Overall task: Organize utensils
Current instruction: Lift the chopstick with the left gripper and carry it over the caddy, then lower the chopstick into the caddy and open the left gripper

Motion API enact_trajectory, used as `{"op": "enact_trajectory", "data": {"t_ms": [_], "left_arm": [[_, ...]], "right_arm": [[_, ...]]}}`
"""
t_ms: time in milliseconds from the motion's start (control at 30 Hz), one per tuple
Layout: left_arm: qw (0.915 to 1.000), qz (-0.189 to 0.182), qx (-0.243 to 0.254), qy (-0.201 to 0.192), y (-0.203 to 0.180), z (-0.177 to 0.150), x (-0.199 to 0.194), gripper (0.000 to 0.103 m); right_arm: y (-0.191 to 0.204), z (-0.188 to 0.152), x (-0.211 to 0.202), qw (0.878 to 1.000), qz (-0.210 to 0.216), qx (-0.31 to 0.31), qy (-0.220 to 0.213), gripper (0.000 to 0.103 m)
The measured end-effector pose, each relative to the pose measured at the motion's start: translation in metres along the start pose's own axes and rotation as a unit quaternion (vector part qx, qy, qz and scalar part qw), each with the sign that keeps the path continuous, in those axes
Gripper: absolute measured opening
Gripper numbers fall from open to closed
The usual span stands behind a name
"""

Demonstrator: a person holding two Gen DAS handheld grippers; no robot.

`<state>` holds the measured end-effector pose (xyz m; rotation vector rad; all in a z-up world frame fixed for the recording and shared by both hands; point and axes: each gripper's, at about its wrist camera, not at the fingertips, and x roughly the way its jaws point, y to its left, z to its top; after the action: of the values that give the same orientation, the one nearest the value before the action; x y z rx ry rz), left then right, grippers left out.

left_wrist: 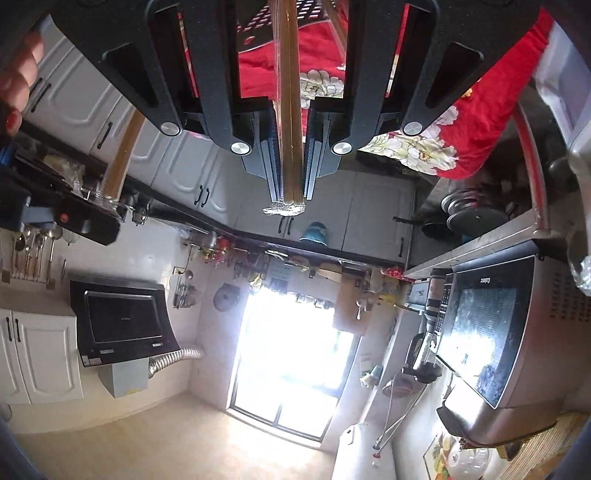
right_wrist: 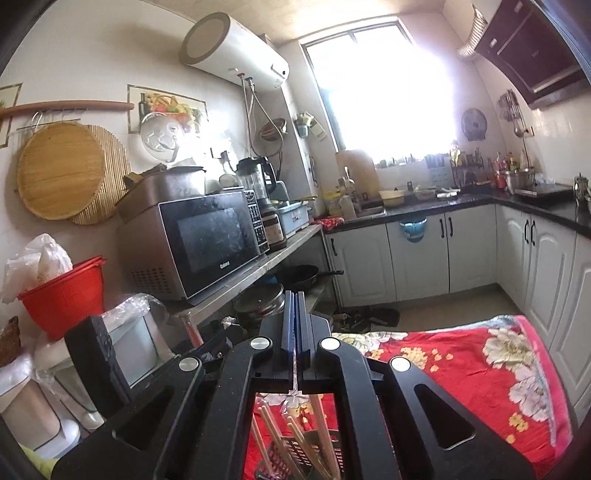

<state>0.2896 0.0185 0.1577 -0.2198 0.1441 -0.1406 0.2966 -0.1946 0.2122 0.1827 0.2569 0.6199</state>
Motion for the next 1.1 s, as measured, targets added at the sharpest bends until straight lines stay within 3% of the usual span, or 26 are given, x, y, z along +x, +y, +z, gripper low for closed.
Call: {"op": "enact_trajectory", "data": {"t_ms": [400, 900, 1000, 1033, 1100], "left_arm": [[0.9999, -0.009, -0.002, 0.009, 0.005, -0.049, -0.001, 0.008], [0.9960, -0.038, 0.009, 0.080, 0.008, -0.077, 0.004, 0.008], [0.9941, -0.035, 0.010, 0.102, 0.011, -0.081, 0.004, 0.010], [0.9935, -0.035, 0.010, 0.108, 0.012, -0.082, 0.003, 0.013], [0.9930, -0.032, 0.010, 0.113, 0.012, -0.083, 0.000, 0.018]], "right_arm": [[-0.011, -0.060, 0.026, 0.999, -0.034, 0.000, 0.025, 0.001], [-0.016, -0.109, 0.016, 0.994, -0.091, 0.013, 0.054, 0.003], [-0.017, -0.114, 0.011, 0.993, -0.100, 0.018, 0.056, 0.022], [-0.018, -0.116, 0.008, 0.993, -0.101, 0.023, 0.058, 0.034], [-0.020, -0.121, 0.003, 0.992, -0.104, 0.035, 0.055, 0.037]]}}
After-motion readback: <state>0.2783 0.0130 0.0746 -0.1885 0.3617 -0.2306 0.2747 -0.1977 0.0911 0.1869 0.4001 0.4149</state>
